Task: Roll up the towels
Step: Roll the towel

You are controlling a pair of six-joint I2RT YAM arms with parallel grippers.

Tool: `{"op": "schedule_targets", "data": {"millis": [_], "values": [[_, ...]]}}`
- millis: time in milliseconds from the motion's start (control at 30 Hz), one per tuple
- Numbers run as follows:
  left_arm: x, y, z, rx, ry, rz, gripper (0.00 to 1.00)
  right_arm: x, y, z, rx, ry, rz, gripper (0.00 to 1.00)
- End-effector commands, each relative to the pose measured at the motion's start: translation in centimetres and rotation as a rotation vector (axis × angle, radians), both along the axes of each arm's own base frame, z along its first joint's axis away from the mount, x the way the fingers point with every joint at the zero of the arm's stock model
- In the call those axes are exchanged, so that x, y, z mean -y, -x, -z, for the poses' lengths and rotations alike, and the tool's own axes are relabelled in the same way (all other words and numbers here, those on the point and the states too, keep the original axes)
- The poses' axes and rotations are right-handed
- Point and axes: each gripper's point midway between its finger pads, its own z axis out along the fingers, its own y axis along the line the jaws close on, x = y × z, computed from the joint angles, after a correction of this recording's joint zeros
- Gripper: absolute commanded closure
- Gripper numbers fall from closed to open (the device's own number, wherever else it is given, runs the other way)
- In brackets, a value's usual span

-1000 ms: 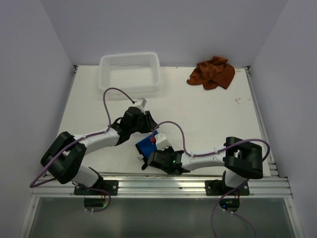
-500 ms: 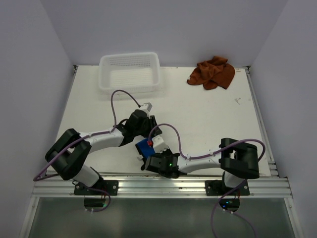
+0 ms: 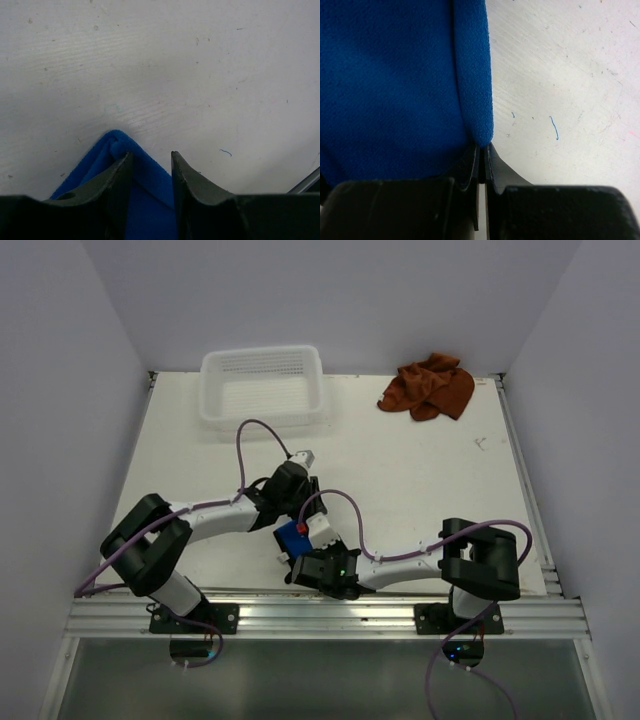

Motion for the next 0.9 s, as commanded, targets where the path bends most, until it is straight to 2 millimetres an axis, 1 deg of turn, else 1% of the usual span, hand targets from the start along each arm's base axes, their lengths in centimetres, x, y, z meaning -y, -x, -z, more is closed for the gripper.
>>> {"op": "schedule_targets", "data": {"millis": [0,67,233,467,700,867], "values": [[-0.4,-0.8,-1.0,0.043,-0.064,0.000,0.60,-0.9,-0.3,-0.6,0.023,-0.031,0.023,1.00],[-0.5,-0.7,-0.6,0.035,-0.093,0.003,0.60,-0.9,-0.3,-0.7,0.025,-0.037,0.026,1.00],[-0.9,0.0,1.0,-0.003,-0.160,0.019,0.60,-0.9,-0.3,-0.7,0.028,-0.038,0.024,1.00],[-1.3,0.4,1.6,-0.021,-0.197,0.032,0.61,-0.8,-0.4,-0.8,0.039,-0.045,0.031,1.00],[-1.7,0.7,3.0,-0.052,-0.240,0.041,0.62,-0.5,-0.5,-1.0,0.048,-0.056,0.037,1.00],[-2.5,0.9,4.1,-0.068,-0.289,0.032,0.64,-0.3,-0.5,-1.1,0.056,-0.061,0.035,1.00]]}}
